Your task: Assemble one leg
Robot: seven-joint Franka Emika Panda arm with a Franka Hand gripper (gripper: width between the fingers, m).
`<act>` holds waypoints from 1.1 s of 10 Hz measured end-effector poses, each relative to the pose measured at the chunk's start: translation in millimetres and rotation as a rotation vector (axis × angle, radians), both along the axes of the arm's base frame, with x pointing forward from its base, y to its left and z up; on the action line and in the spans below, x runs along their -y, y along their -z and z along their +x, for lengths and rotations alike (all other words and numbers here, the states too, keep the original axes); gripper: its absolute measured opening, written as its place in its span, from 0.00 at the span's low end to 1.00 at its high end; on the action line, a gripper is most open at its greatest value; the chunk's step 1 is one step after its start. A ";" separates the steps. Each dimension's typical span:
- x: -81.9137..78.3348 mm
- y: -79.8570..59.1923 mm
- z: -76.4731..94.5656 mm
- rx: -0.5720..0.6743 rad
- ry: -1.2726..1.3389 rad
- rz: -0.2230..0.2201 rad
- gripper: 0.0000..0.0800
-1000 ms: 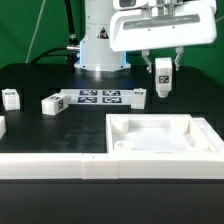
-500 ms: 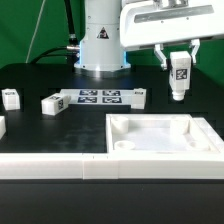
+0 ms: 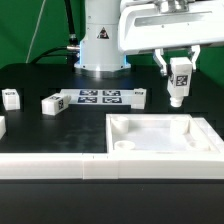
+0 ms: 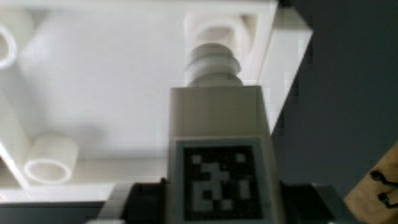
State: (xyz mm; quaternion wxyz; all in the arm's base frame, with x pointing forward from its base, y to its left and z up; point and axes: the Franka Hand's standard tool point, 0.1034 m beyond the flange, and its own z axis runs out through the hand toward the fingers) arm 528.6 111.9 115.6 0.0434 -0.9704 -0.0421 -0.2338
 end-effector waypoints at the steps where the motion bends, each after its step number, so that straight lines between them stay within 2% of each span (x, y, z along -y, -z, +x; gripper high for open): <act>1: -1.0 -4.5 12.5 0.004 -0.009 -0.002 0.36; 3: 0.9 -7.1 32.2 0.028 -0.033 -0.014 0.36; 7: 0.4 -3.6 28.1 0.019 -0.036 -0.015 0.36; 8: -0.4 3.9 31.1 0.012 -0.036 -0.014 0.36; 11: 2.1 8.3 63.0 0.065 -0.024 -0.012 0.36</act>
Offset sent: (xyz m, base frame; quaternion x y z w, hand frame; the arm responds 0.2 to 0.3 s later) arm 0.0000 0.0000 0.0000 0.0000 0.0000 0.0000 1.0000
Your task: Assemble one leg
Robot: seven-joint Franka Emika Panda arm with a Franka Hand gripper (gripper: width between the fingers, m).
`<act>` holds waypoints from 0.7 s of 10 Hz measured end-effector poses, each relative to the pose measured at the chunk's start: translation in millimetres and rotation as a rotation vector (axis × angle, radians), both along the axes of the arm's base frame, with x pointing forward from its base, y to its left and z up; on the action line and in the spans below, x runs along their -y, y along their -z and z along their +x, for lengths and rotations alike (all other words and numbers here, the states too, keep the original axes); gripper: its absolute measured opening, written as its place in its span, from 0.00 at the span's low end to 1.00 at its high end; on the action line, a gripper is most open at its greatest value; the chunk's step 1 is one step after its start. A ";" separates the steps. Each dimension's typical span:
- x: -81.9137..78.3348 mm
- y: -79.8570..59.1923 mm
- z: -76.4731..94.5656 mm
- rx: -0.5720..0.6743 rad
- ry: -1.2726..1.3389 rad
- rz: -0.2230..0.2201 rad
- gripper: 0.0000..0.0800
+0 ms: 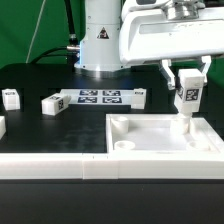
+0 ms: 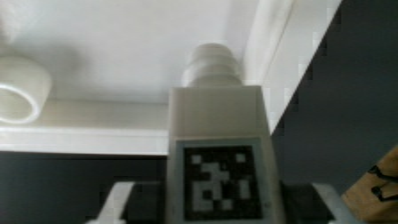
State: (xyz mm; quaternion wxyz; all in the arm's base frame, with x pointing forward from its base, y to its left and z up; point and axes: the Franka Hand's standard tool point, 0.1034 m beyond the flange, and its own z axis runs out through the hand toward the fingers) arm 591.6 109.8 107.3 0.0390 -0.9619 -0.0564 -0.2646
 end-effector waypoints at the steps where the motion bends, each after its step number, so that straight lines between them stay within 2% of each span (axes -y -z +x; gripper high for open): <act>1: -2.4 4.2 1.7 -0.009 -0.002 0.002 0.36; 4: -6.2 14.9 16.2 -0.005 0.000 0.008 0.36; 7: -10.6 18.9 32.2 0.021 0.002 0.015 0.36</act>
Offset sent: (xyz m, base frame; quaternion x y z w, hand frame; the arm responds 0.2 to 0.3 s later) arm 0.0254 0.0073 -0.0108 -0.0018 0.0160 -0.0153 0.9998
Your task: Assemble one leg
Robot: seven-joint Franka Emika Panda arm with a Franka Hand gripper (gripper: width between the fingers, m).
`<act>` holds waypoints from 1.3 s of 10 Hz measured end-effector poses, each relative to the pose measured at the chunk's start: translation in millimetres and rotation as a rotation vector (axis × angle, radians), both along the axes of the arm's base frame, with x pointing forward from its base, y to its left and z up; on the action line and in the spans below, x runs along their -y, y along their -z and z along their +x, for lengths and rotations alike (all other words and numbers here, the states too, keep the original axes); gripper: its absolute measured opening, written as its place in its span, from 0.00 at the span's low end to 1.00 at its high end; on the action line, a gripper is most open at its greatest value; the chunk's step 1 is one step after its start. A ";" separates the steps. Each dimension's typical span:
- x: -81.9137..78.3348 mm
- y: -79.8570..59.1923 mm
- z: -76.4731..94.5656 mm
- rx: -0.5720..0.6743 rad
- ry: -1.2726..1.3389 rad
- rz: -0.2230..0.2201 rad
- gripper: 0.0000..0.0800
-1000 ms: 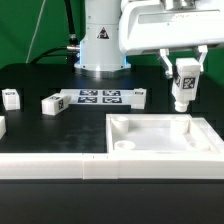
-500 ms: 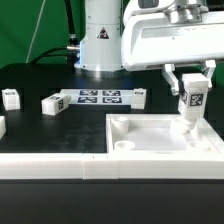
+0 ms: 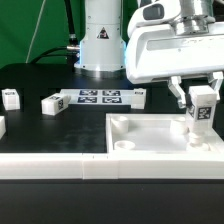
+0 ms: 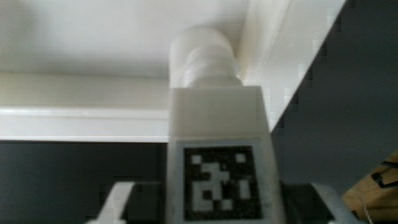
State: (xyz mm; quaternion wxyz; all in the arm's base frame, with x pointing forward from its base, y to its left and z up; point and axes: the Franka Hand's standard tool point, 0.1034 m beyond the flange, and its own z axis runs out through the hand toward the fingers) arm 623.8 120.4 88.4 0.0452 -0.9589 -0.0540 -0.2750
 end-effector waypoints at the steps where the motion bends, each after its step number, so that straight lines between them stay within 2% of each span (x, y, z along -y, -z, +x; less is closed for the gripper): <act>1: 0.3 0.1 1.0 0.009 0.002 0.000 0.36; 4: 2.1 1.8 3.3 0.040 0.008 -0.002 0.36; 7: 2.1 15.9 -1.0 0.041 0.010 -0.006 0.36; 11: 1.8 17.2 -1.3 0.042 0.010 -0.007 0.36; 12: 1.8 17.6 -1.6 0.040 0.010 -0.007 0.57; 13: 1.8 17.7 -1.6 0.039 0.010 -0.007 0.72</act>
Offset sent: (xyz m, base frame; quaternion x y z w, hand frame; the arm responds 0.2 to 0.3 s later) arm 0.0007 -0.0019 -0.0138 -0.0084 0.0167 -0.0035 0.9998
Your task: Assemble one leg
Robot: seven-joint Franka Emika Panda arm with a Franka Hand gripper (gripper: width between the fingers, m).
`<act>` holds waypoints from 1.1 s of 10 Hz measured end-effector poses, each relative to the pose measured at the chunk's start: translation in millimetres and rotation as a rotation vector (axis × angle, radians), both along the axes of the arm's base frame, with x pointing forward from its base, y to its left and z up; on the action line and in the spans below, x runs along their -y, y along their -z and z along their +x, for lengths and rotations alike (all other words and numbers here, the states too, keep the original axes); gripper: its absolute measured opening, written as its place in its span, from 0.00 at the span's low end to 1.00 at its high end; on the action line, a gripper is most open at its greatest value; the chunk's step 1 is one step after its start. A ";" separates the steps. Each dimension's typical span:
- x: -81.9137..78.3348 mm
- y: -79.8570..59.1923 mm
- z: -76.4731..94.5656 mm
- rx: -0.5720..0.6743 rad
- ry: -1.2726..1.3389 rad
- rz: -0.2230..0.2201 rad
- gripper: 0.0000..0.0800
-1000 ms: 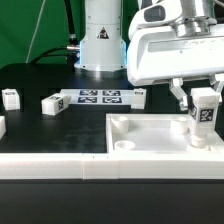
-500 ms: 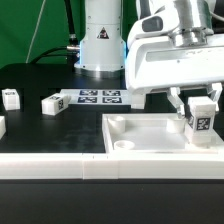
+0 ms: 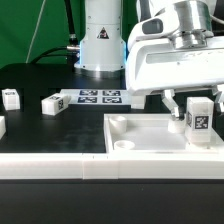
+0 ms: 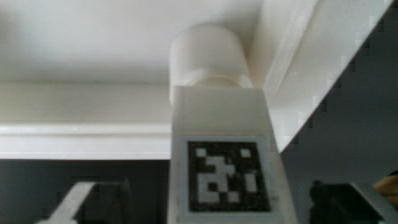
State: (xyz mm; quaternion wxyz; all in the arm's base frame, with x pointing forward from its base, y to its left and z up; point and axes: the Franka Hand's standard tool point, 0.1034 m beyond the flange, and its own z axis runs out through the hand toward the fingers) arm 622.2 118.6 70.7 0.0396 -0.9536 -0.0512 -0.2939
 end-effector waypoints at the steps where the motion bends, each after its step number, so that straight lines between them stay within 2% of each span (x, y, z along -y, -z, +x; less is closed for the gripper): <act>1: 0.0 0.1 0.0 0.000 0.000 0.000 0.72; 2: 0.0 0.1 -0.1 0.000 0.000 0.000 0.79; 8: 0.0 0.0 0.0 -0.001 0.000 0.000 0.81; 10: -1.4 -14.0 2.4 -0.030 0.012 0.014 0.81; 11: -3.7 -15.9 4.0 -0.058 0.006 0.018 0.81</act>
Offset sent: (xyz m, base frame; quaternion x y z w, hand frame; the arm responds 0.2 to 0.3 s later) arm 0.0000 0.0000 0.0000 0.0000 0.0000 0.0000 1.0000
